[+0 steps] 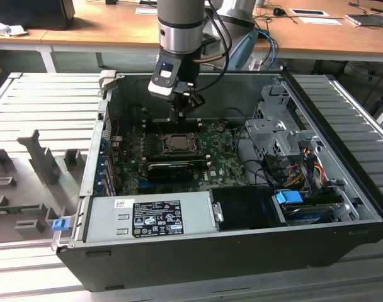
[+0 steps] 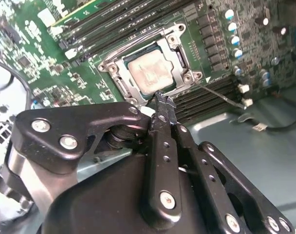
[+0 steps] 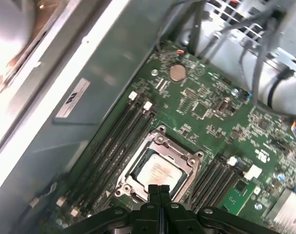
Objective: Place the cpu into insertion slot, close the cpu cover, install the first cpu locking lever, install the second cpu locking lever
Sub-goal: 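Install the first cpu locking lever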
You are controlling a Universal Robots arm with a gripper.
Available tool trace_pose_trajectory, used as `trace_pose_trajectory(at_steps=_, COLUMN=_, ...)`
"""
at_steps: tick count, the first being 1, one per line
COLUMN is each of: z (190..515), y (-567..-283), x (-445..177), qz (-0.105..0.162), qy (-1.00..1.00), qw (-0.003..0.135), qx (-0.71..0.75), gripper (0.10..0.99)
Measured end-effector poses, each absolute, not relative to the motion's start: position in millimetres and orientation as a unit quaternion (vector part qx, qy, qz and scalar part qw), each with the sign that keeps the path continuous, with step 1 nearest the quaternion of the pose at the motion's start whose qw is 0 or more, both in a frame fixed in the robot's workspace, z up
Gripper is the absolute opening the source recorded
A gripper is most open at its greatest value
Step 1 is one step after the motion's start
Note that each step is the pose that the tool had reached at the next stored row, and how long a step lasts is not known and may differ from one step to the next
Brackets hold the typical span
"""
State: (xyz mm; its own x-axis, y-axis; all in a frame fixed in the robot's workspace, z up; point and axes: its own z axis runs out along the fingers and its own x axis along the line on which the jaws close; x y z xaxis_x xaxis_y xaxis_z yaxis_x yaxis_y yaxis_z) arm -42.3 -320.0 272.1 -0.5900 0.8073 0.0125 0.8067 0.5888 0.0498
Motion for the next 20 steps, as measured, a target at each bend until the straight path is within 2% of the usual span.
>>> trace_pose_trajectory(at_steps=20, z=271.8, y=-320.0, x=-42.3, qz=0.025, qy=0.956, qw=0.001, qx=0.293, gripper=0.106)
